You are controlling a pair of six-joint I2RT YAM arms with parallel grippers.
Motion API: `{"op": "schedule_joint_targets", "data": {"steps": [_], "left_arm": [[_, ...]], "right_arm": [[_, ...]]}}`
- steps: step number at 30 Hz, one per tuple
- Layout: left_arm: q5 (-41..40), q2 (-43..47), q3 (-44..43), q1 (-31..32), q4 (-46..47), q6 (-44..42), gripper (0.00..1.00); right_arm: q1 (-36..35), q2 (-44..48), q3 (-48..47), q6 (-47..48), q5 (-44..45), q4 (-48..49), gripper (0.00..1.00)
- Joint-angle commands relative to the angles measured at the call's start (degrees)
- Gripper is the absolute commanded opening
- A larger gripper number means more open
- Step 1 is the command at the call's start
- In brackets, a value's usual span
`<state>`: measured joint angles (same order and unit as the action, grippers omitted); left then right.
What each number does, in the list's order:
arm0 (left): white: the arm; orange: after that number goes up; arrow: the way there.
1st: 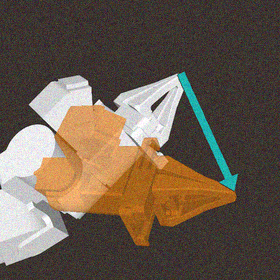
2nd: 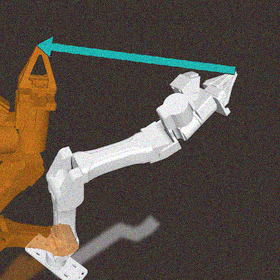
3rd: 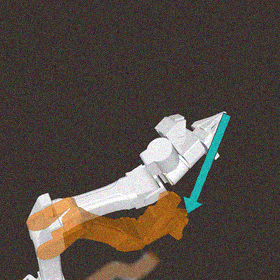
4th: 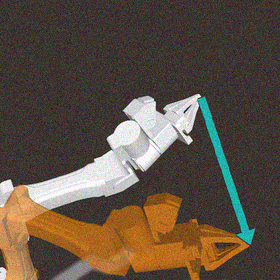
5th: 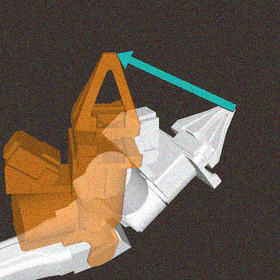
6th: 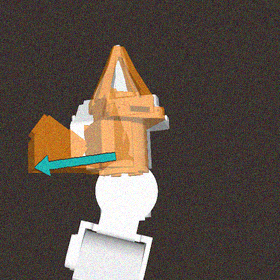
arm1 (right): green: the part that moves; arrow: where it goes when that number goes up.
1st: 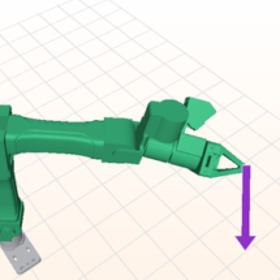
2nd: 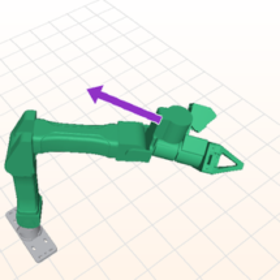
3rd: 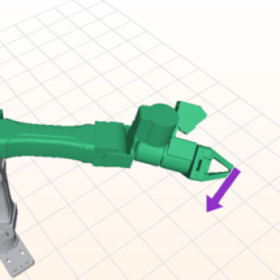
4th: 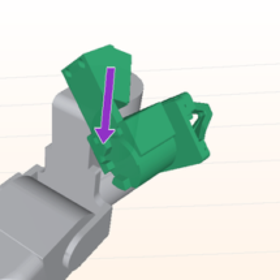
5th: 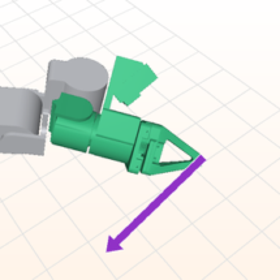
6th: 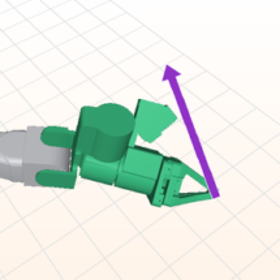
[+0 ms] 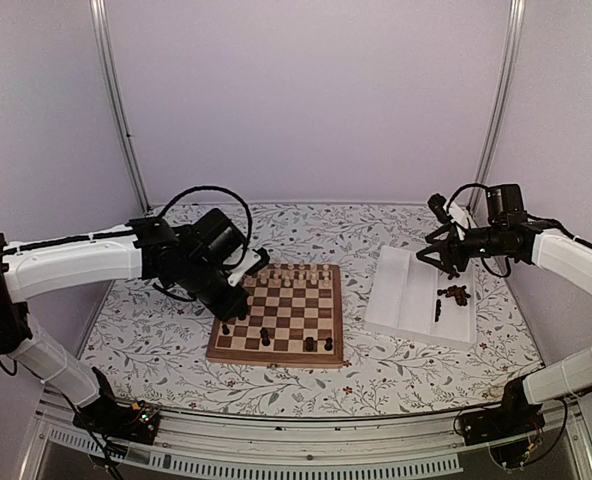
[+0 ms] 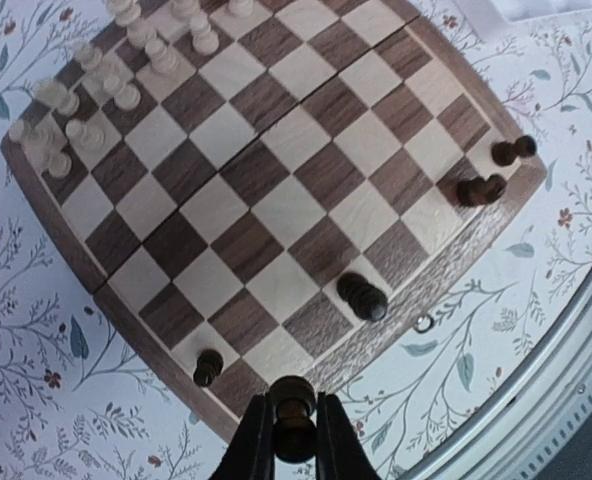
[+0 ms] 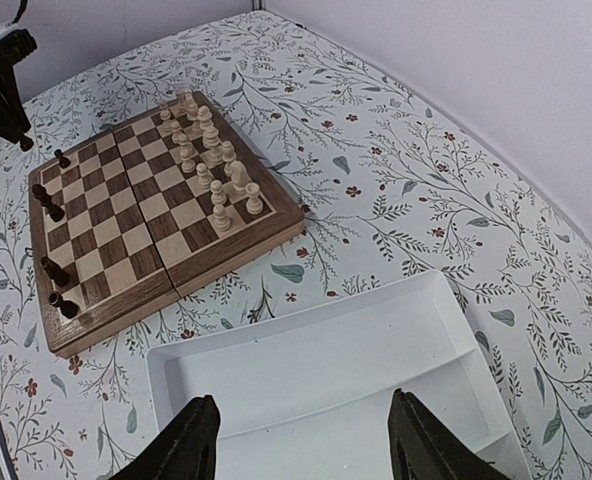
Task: Set up the chess pieces on the board
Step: Place the chess piece on the chessboard.
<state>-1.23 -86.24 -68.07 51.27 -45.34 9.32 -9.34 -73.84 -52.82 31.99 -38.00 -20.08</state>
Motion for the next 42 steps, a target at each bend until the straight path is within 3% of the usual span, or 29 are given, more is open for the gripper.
{"op": "schedule_joint_targets", "data": {"steps": [1,15,34,42], "left_arm": [[-2.20,5.30,7.94,-0.08,-1.62,7.29,0.11],[-4.24,5.98,17.57,-2.45,5.50,19.50,0.13],[-3.76,1.47,17.02,-3.41,8.18,19.29,0.14],[-4.07,0.72,16.72,-3.45,7.80,19.62,0.19]], "right_arm": [[0.07,-0.51,0.50,0.57,0.43,0.83,0.60],[0.03,-2.84,-0.16,1.15,-1.44,0.12,0.61],[0.04,-6.19,-1.14,1.92,-2.80,-0.93,0.62],[0.03,-6.92,-1.49,2.20,-3.44,-1.38,0.64]]}}
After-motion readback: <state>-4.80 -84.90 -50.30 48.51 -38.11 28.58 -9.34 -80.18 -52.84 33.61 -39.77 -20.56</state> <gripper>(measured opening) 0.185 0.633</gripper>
